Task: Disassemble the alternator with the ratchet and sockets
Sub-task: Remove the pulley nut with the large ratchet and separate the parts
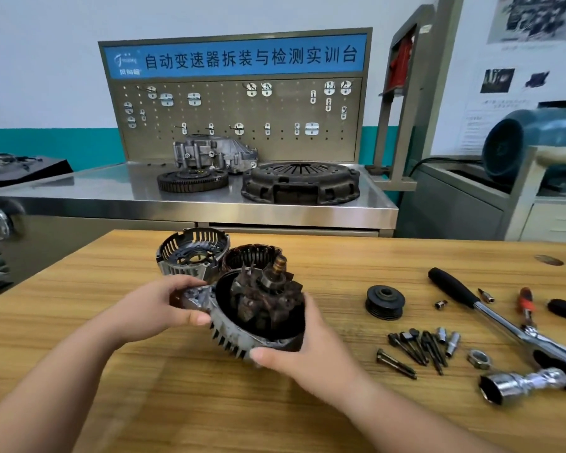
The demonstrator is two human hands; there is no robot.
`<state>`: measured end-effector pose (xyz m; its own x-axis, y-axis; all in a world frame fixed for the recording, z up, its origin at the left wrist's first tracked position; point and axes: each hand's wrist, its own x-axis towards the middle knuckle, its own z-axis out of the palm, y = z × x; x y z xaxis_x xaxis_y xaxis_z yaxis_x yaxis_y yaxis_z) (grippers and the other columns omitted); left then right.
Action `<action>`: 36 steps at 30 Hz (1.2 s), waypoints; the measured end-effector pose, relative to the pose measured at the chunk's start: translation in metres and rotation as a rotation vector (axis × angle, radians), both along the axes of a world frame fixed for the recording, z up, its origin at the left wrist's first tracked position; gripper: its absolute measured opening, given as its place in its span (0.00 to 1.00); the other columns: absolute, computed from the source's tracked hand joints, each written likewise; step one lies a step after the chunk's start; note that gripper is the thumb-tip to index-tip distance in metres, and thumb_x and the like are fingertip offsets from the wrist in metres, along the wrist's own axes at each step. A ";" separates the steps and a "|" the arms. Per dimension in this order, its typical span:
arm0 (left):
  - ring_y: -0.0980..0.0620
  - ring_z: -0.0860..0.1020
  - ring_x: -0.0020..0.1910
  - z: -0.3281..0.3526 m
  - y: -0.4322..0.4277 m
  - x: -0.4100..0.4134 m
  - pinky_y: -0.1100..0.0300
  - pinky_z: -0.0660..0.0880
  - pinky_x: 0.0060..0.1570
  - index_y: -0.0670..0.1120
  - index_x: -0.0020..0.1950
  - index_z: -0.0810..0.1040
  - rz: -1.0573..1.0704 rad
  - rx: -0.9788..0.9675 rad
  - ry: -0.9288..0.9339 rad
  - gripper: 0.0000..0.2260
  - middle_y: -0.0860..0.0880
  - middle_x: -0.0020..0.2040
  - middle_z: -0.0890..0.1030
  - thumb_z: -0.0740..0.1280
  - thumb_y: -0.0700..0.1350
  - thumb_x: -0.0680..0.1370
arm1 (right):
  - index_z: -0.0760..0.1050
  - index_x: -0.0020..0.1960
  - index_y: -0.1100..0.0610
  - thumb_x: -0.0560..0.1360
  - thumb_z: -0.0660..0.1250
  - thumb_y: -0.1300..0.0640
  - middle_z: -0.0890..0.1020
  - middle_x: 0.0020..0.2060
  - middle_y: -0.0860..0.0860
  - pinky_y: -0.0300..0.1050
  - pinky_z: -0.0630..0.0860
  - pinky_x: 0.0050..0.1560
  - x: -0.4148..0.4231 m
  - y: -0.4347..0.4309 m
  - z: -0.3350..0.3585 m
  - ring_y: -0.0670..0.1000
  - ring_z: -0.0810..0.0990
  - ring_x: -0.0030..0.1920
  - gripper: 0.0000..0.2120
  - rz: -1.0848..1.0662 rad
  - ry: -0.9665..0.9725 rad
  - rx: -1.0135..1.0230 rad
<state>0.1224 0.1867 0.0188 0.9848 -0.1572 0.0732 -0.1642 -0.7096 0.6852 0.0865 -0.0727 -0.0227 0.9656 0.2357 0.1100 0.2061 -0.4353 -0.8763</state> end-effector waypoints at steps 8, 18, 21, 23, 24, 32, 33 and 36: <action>0.73 0.72 0.44 0.005 -0.014 -0.019 0.75 0.67 0.40 0.71 0.52 0.68 0.010 0.320 -0.162 0.29 0.71 0.46 0.73 0.78 0.45 0.64 | 0.75 0.59 0.44 0.71 0.64 0.36 0.79 0.54 0.38 0.34 0.71 0.49 -0.009 -0.136 0.029 0.36 0.76 0.54 0.20 -0.351 -0.103 0.009; 0.48 0.69 0.64 0.006 -0.052 -0.035 0.47 0.70 0.63 0.56 0.73 0.63 0.268 0.685 -0.383 0.37 0.53 0.66 0.71 0.69 0.61 0.66 | 0.79 0.43 0.49 0.76 0.68 0.51 0.83 0.40 0.47 0.42 0.72 0.41 0.003 -0.263 0.032 0.50 0.80 0.43 0.04 -0.732 -0.079 -0.260; 0.53 0.73 0.59 0.026 -0.151 -0.082 0.54 0.72 0.61 0.57 0.65 0.71 0.042 0.487 -0.673 0.22 0.56 0.60 0.74 0.60 0.60 0.71 | 0.79 0.40 0.54 0.75 0.67 0.50 0.81 0.33 0.50 0.42 0.73 0.35 0.000 -0.288 0.026 0.52 0.80 0.37 0.09 -0.778 0.039 -0.542; 0.59 0.73 0.60 0.021 -0.216 -0.103 0.63 0.68 0.61 0.60 0.66 0.69 -0.222 0.436 -0.595 0.24 0.61 0.61 0.73 0.53 0.65 0.73 | 0.78 0.38 0.56 0.74 0.67 0.48 0.81 0.30 0.51 0.45 0.78 0.35 -0.003 -0.294 0.022 0.53 0.81 0.34 0.12 -0.742 0.162 -0.618; 0.61 0.69 0.63 0.016 -0.247 -0.105 0.65 0.64 0.63 0.62 0.68 0.65 -0.314 0.438 -0.496 0.25 0.63 0.64 0.69 0.51 0.68 0.73 | 0.78 0.38 0.57 0.74 0.67 0.46 0.82 0.31 0.52 0.48 0.80 0.38 -0.006 -0.296 0.020 0.54 0.82 0.35 0.15 -0.713 0.226 -0.637; 0.48 0.75 0.57 -0.024 -0.358 -0.057 0.54 0.71 0.45 0.50 0.63 0.66 -0.409 0.676 -0.329 0.21 0.50 0.59 0.74 0.56 0.64 0.78 | 0.68 0.39 0.54 0.75 0.62 0.35 0.78 0.40 0.50 0.43 0.65 0.33 -0.023 -0.289 0.010 0.52 0.75 0.43 0.22 -0.674 0.253 -0.810; 0.47 0.75 0.56 -0.028 -0.364 -0.054 0.54 0.71 0.45 0.50 0.61 0.67 -0.421 0.710 -0.322 0.21 0.49 0.58 0.74 0.55 0.64 0.78 | 0.68 0.41 0.54 0.76 0.61 0.35 0.79 0.44 0.51 0.44 0.65 0.35 -0.025 -0.287 0.007 0.53 0.76 0.45 0.22 -0.684 0.223 -0.830; 0.45 0.76 0.56 -0.039 -0.373 -0.049 0.54 0.72 0.46 0.49 0.61 0.67 -0.458 0.738 -0.291 0.20 0.48 0.57 0.76 0.55 0.63 0.79 | 0.66 0.42 0.54 0.78 0.57 0.36 0.80 0.46 0.51 0.45 0.65 0.36 -0.027 -0.286 0.003 0.54 0.75 0.45 0.21 -0.681 0.147 -0.868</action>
<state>0.0733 -0.1862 -0.0199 0.7731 -0.6333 0.0350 -0.6326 -0.7739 -0.0287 0.0599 -0.3584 -0.0197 0.9126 -0.4071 0.0387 -0.3902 -0.8952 -0.2155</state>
